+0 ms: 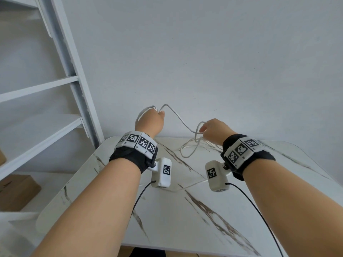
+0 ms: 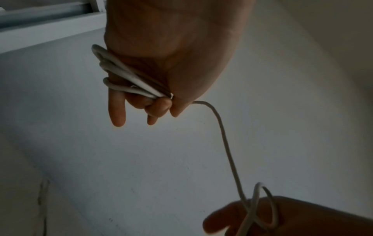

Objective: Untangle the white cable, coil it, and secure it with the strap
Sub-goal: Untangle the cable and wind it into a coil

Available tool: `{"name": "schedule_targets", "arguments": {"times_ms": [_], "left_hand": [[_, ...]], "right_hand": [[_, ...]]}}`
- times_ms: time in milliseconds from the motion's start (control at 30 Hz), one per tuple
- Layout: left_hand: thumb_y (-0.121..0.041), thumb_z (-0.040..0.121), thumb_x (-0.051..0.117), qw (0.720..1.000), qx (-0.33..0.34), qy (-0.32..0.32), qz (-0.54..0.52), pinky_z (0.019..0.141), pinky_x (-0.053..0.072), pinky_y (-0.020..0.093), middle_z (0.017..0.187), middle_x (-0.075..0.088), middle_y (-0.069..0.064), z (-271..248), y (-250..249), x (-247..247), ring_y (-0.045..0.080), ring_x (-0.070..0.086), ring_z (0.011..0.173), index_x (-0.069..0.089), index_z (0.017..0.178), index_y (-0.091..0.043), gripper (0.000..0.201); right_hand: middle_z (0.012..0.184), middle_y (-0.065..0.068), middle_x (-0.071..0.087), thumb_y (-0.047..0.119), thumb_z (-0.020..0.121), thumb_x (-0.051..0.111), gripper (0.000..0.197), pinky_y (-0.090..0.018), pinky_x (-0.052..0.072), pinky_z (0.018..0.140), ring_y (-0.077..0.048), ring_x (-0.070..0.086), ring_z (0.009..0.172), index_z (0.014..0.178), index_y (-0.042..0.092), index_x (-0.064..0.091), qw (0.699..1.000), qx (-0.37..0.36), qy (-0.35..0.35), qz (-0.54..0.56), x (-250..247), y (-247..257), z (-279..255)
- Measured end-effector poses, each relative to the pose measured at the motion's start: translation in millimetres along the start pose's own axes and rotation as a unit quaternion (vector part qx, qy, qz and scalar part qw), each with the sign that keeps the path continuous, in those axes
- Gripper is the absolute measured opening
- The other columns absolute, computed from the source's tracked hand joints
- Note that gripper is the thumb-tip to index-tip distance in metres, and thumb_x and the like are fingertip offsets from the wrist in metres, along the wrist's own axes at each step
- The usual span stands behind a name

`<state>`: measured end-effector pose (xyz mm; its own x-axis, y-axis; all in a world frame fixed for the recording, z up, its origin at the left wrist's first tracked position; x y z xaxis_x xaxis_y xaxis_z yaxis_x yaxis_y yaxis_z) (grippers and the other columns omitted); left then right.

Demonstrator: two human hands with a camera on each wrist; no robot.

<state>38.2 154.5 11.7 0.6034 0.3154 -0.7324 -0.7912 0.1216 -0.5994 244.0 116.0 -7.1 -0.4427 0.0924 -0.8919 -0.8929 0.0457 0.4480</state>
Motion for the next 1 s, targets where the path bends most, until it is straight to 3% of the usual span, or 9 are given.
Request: {"name": "schedule_targets", "arguments": {"times_ms": [100, 233, 333, 500, 567, 633, 700, 833, 1000], "left_hand": [[-0.031, 0.1, 0.038, 0.999, 0.022, -0.013, 0.047, 0.08, 0.042, 0.034, 0.092, 0.055, 0.009, 0.0, -2.9, -1.5, 0.031, 0.058, 0.095, 0.049, 0.084, -0.009, 0.029], [-0.03, 0.1, 0.037, 0.993, 0.036, -0.023, 0.114, 0.084, 0.043, 0.034, 0.103, 0.064, 0.014, -1.4, -4.7, -0.9, 0.032, 0.059, 0.101, 0.06, 0.098, -0.007, 0.033], [-0.03, 0.102, 0.035, 0.988, 0.031, -0.009, 0.153, 0.083, 0.044, 0.035, 0.108, 0.065, 0.016, -2.2, -4.8, 2.4, 0.032, 0.06, 0.103, 0.062, 0.105, -0.004, 0.037], [-0.034, 0.102, 0.033, 0.985, 0.008, 0.01, 0.173, 0.089, 0.043, 0.037, 0.115, 0.063, 0.013, -3.4, -4.1, 5.4, 0.031, 0.057, 0.109, 0.059, 0.115, -0.006, 0.04], [-0.035, 0.103, 0.032, 0.982, -0.007, 0.033, 0.186, 0.093, 0.042, 0.037, 0.122, 0.06, 0.012, -2.9, -4.7, 6.1, 0.03, 0.055, 0.114, 0.056, 0.121, -0.007, 0.042], [-0.034, 0.103, 0.032, 0.979, -0.006, 0.044, 0.197, 0.097, 0.041, 0.038, 0.126, 0.058, 0.012, -3.1, -7.1, 7.1, 0.03, 0.053, 0.118, 0.055, 0.125, -0.007, 0.042], [-0.034, 0.102, 0.033, 0.978, 0.009, 0.03, 0.206, 0.094, 0.043, 0.039, 0.121, 0.061, 0.013, -5.5, -10.5, 6.6, 0.032, 0.056, 0.114, 0.058, 0.12, -0.007, 0.041], [-0.032, 0.1, 0.037, 0.986, 0.027, 0.043, 0.156, 0.087, 0.046, 0.038, 0.112, 0.063, 0.015, -5.9, -7.6, 5.3, 0.034, 0.061, 0.103, 0.059, 0.11, -0.005, 0.036], [-0.025, 0.095, 0.05, 0.965, -0.049, 0.222, -0.131, 0.062, 0.055, 0.032, 0.064, 0.047, 0.003, -13.6, -4.1, 2.5, 0.017, 0.048, 0.058, 0.066, 0.104, -0.002, 0.03]], "right_hand": [[0.116, -0.005, 0.059, 0.0, 0.079, 0.059, 0.051, -0.026, 0.044, 0.071, -0.022, 0.055, 0.098, 0.128, 0.013, 0.054, 0.999, -0.029, 0.018, 0.035, -4.9, 3.7, -4.5], [0.125, 0.0, 0.058, 0.007, 0.078, 0.071, 0.068, -0.026, 0.04, 0.083, -0.016, 0.053, 0.103, 0.138, 0.023, 0.045, 0.991, -0.06, 0.112, 0.046, -15.3, 7.1, -15.6], [0.121, -0.003, 0.06, -0.005, 0.084, 0.05, 0.048, -0.023, 0.041, 0.074, -0.016, 0.054, 0.098, 0.124, 0.02, 0.059, 0.993, -0.062, 0.039, 0.089, -18.1, 6.3, -14.9], [0.091, -0.002, 0.065, -0.011, 0.08, 0.033, 0.045, -0.028, 0.046, 0.08, -0.021, 0.06, 0.092, 0.09, 0.011, 0.071, 0.974, -0.046, -0.122, 0.187, -22.7, 10.5, -13.9], [0.088, -0.001, 0.067, -0.005, 0.082, 0.039, 0.037, -0.026, 0.044, 0.079, -0.017, 0.06, 0.088, 0.085, 0.01, 0.072, 0.96, -0.058, -0.107, 0.253, -25.3, 18.1, -16.7], [0.088, 0.002, 0.07, 0.02, 0.09, 0.054, 0.022, -0.028, 0.047, 0.076, -0.014, 0.061, 0.085, 0.086, 0.011, 0.074, 0.965, -0.092, -0.04, 0.242, -23.5, 28.2, -23.9], [0.087, 0.005, 0.071, 0.042, 0.083, 0.068, 0.027, -0.026, 0.05, 0.074, -0.01, 0.064, 0.083, 0.087, 0.016, 0.075, 0.982, -0.125, 0.023, 0.137, -16.4, 33.4, -28.1], [0.088, 0.001, 0.073, 0.024, 0.082, 0.07, 0.011, -0.028, 0.053, 0.075, -0.017, 0.067, 0.087, 0.085, 0.015, 0.076, 0.988, -0.13, -0.011, 0.08, -8.8, 28.2, -22.0], [0.098, -0.003, 0.069, 0.024, 0.091, 0.059, 0.015, -0.034, 0.052, 0.079, -0.022, 0.064, 0.093, 0.093, 0.017, 0.071, 0.98, -0.093, -0.135, 0.111, -13.4, 16.8, -10.8]]}}
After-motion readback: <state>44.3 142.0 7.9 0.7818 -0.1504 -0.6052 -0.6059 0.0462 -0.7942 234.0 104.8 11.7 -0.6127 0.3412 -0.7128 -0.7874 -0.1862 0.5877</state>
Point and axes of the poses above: each hand's wrist, its own z-axis towards the middle knuckle, its own x-axis out of the palm, y = z × x, the point moved 2 cm from there along z, towards the middle knuckle
